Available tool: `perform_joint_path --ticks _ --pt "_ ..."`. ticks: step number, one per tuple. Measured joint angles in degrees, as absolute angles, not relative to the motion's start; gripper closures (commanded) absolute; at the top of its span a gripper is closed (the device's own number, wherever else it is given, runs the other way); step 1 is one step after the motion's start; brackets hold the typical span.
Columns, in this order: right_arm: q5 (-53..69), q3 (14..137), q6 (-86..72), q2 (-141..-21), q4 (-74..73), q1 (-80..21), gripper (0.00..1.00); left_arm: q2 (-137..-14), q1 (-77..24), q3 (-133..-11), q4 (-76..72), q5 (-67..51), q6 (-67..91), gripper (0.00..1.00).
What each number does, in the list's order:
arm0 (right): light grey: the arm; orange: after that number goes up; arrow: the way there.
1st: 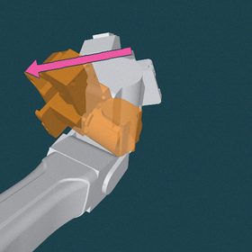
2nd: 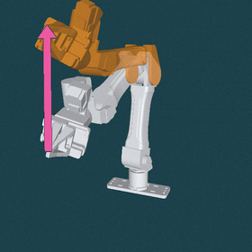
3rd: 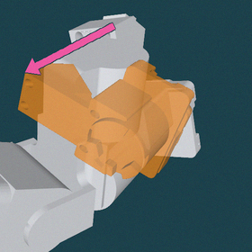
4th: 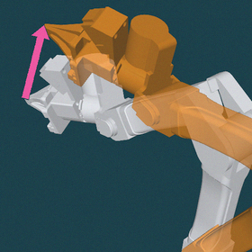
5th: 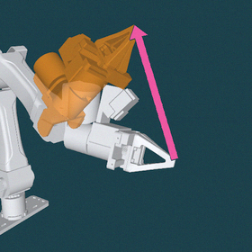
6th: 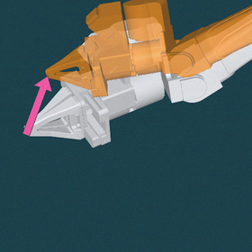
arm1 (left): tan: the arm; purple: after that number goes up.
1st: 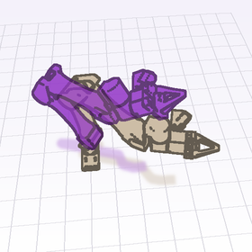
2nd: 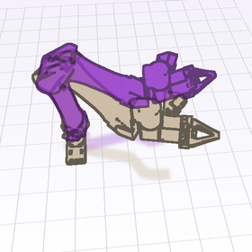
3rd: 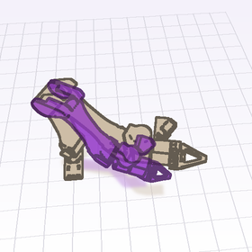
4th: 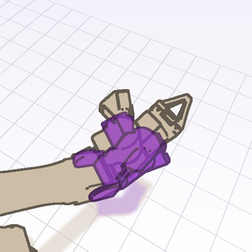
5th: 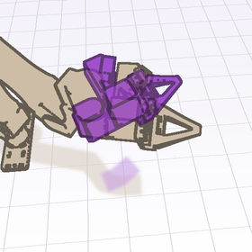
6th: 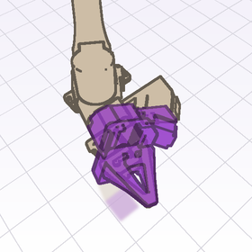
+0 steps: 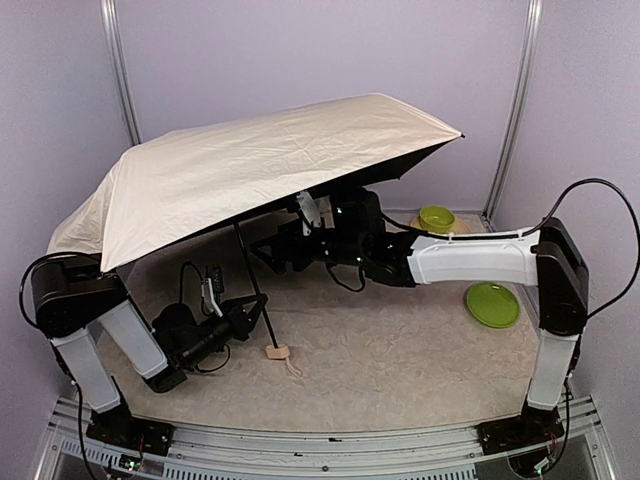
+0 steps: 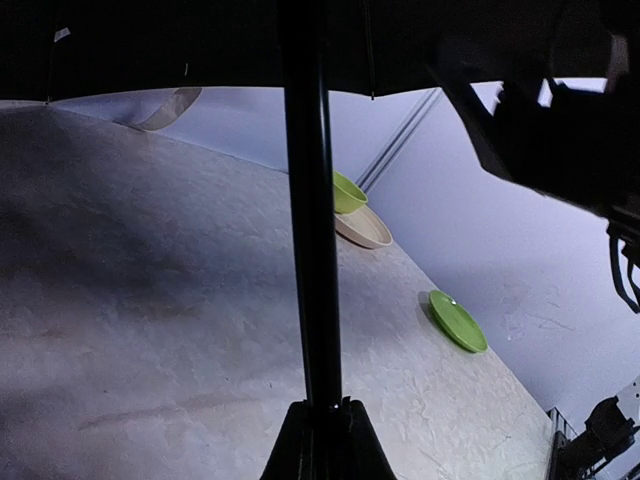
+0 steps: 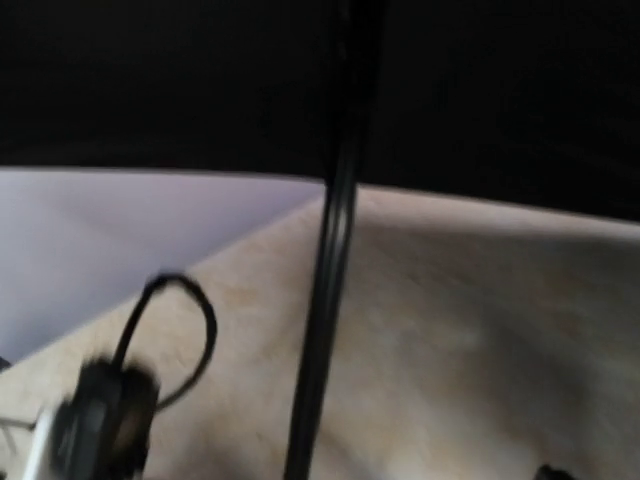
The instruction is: Put away the umbrella
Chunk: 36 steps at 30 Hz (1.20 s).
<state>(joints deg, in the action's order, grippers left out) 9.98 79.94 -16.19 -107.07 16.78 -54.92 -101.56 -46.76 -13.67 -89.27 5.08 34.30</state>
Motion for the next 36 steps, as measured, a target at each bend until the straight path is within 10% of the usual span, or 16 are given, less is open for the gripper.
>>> perform_joint_path --ticks 15,29,36 --pt "9.52 103.13 -19.03 -124.03 12.73 -55.29 0.14 -95.74 -49.71 -11.79 -87.92 7.51 29.32 1.0" --pt "16.93 106.87 -17.41 -125.89 9.67 -55.88 0.91 -92.16 -49.58 -11.77 -82.04 6.79 23.66 1.0" --pt "16.97 105.27 -21.02 -124.68 10.61 -56.51 1.0 -86.98 -50.0 -11.73 -78.65 6.22 18.68 0.33"
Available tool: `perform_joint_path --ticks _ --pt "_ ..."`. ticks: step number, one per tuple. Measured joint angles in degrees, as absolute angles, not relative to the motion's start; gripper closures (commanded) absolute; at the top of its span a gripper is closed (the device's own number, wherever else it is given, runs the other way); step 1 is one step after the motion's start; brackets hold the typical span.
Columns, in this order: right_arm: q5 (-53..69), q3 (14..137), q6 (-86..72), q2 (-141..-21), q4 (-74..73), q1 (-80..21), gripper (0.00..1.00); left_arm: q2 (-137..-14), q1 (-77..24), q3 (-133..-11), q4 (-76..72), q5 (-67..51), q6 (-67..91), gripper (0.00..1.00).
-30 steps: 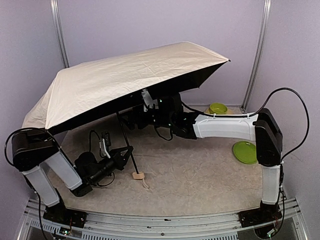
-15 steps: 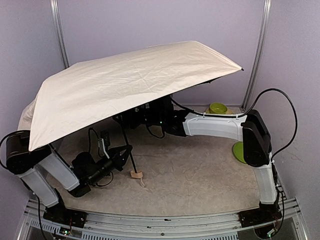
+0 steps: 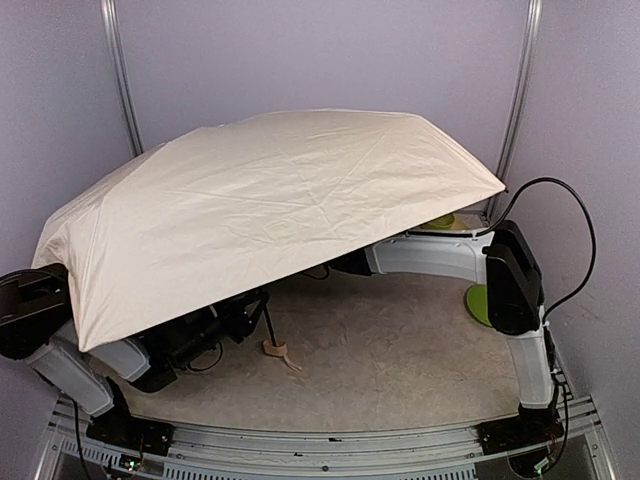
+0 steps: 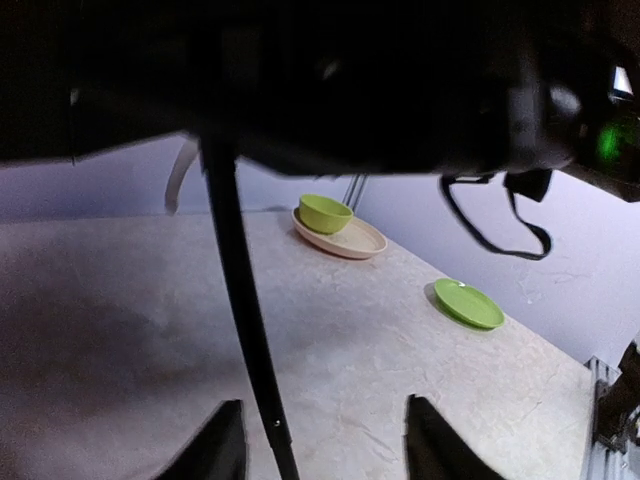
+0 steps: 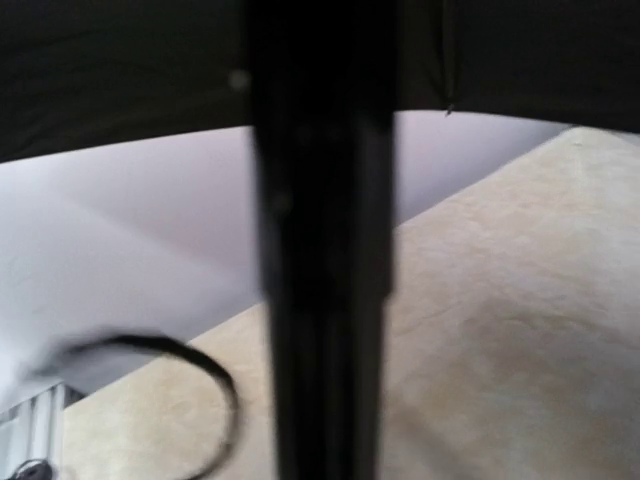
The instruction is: Put away the umbrella
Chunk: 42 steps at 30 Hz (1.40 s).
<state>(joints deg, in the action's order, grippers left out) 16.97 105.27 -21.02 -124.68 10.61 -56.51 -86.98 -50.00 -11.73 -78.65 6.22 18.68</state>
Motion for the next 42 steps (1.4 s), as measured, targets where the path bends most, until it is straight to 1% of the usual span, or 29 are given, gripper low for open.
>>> perform_joint_path --ticks 2,6,10,14,19,22,26,29,32,34,42 --pt "15.81 103.09 -21.39 -123.09 11.22 -55.96 1.0 -83.46 -50.28 -11.7 -77.91 6.02 17.43 0.26" --pt "13.26 100.47 -22.63 -119.11 11.46 -55.07 1.0 -74.41 -51.59 -11.64 -73.43 6.5 14.66 0.22" --pt "11.66 100.4 -24.49 -114.13 11.92 -54.96 1.0 -61.73 -56.05 -13.98 -62.15 7.27 10.28 0.21" --pt "12.93 100.42 -27.0 -108.51 13.67 -54.96 1.0 -52.34 -58.67 -17.47 -51.29 8.1 9.04 0.25" --pt "15.99 100.68 -30.2 -102.1 15.66 -55.44 1.0 -44.03 -59.9 -22.26 -37.82 9.87 10.92 0.26" --pt "18.65 101.89 -31.18 -100.6 15.73 -56.51 1.0 -43.03 -61.28 -28.71 -29.78 8.62 11.33 0.25" --pt "21.65 103.22 -29.85 -100.49 14.22 -59.2 1.0 -43.66 -62.28 -36.6 -22.02 4.12 11.81 0.22" --pt "24.32 103.44 -28.77 -100.51 12.47 -61.56 1.0 -44.18 -62.41 -39.94 -18.15 1.23 11.64 0.19" --pt "26.76 103.46 -27.86 -100.77 10.94 -63.42 1.0 -44.34 -62.46 -40.45 -15.44 -0.78 10.74 0.19" --pt "27.75 103.46 -27.24 -101.19 10.2 -64.16 1.0 -44.36 -62.46 -40.07 -14.61 -1.45 9.76 0.22" --pt "30.33 103.46 -26.65 -103.94 10.13 -64.49 1.0 -43.11 -62.46 -35.07 -15.44 -2.83 7.35 0.26"
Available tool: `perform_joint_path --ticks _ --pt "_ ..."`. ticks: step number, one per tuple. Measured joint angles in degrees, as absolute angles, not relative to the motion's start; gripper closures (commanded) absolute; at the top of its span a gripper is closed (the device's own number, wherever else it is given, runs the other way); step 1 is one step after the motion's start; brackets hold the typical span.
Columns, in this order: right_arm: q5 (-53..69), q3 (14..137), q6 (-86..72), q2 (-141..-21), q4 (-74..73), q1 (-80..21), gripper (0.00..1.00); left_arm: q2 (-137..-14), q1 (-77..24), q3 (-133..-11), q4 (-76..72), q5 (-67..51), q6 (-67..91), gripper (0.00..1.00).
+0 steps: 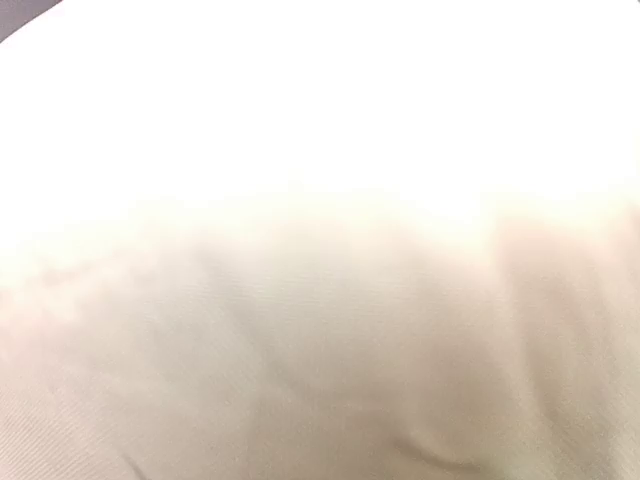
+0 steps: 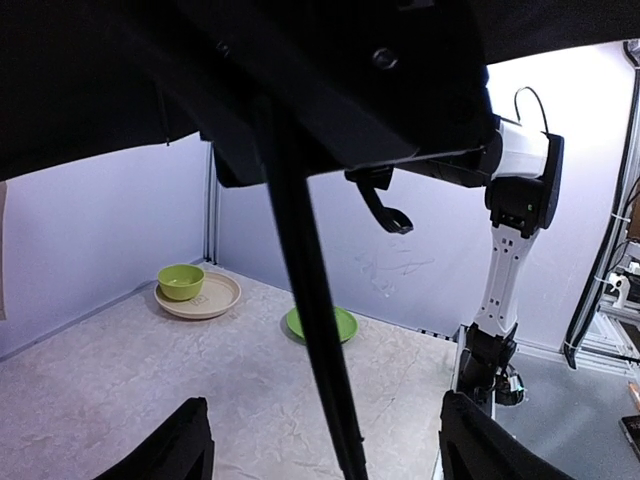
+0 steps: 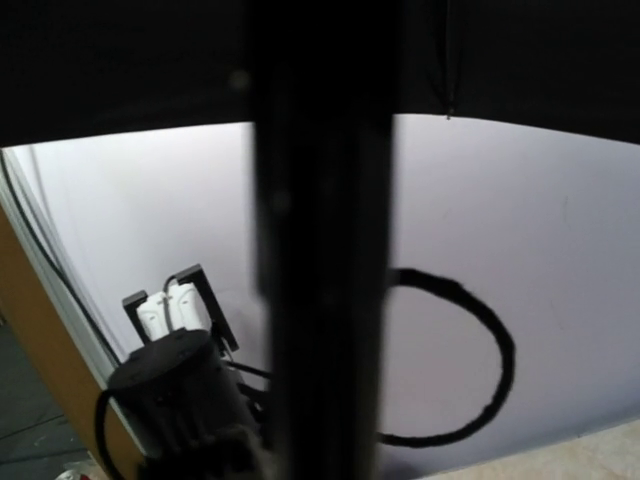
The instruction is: Put away the umbrella
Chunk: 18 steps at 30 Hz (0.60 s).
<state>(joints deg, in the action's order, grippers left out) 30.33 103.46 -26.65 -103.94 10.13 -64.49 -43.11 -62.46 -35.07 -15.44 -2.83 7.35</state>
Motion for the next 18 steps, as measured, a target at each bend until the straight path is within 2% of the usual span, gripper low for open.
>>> perform_joint_path --ticks 4,8,11,18 --pt "26.17 103.2 -27.29 -104.42 10.35 -65.04 1.0 -42.0 -62.39 -33.74 -16.4 -2.31 7.18 0.26" --pt "14.9 103.15 -28.42 -104.42 9.96 -66.81 1.0 -41.98 -62.37 -32.75 -16.78 -0.49 7.2 0.26" --pt "10.31 103.11 -28.14 -104.47 10.2 -68.12 1.0 -42.17 -62.35 -32.21 -16.73 1.02 7.22 0.21" --pt "23.92 102.43 -23.31 -104.2 13.13 -68.51 1.0 -40.75 -62.37 -30.79 -17.63 -1.19 7.4 0.19"
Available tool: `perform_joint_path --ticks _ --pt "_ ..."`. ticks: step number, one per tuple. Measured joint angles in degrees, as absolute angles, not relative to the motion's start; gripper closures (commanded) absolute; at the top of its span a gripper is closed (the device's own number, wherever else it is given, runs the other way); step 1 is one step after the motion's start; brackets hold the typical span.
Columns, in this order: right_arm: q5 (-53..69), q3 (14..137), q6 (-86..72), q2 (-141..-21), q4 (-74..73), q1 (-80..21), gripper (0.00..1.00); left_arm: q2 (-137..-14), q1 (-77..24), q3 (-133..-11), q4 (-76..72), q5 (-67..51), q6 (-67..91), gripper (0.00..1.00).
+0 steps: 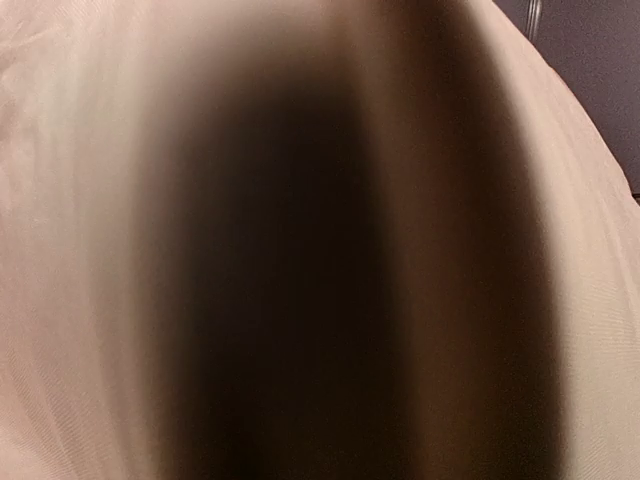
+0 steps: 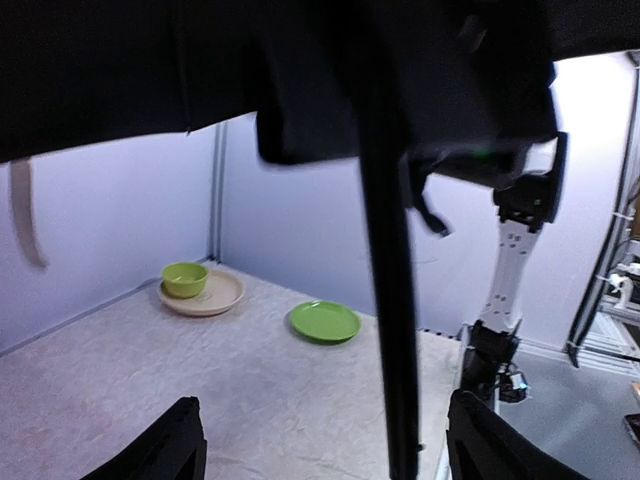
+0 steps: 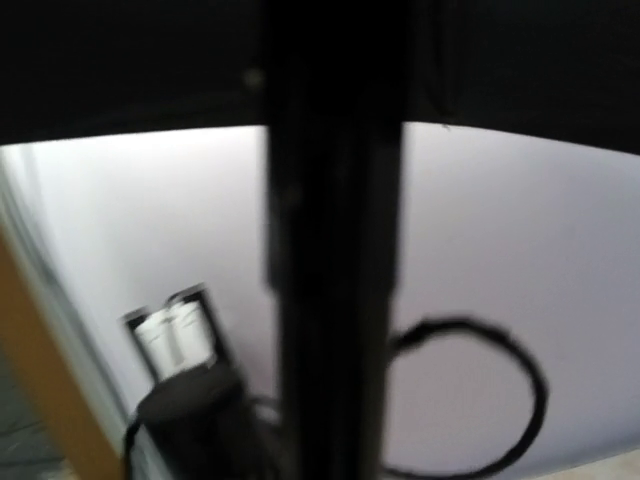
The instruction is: Put away the umbrella
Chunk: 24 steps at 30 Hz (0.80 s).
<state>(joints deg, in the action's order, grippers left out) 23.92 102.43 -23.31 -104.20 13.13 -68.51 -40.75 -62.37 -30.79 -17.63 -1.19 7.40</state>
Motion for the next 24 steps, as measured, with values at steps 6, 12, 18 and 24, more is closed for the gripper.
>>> perform_joint_path --ticks 6,12,18,24 --pt "31.35 94.3 -25.63 -101.16 16.23 -67.75 1.0 -38.39 -62.65 -30.15 -19.9 -6.94 7.49 0.19" --pt "35.75 93.93 -28.4 -101.27 17.28 -67.72 1.0 -37.69 -63.51 -29.93 -20.99 -9.74 7.44 0.19" --pt "35.86 93.91 -29.39 -101.41 18.87 -67.72 1.0 -37.69 -64.38 -29.71 -21.1 -9.26 7.42 0.25" --pt "32.82 93.41 -29.8 -101.43 23.09 -67.72 1.0 -38.0 -65.25 -29.02 -21.61 -7.9 7.6 0.33"
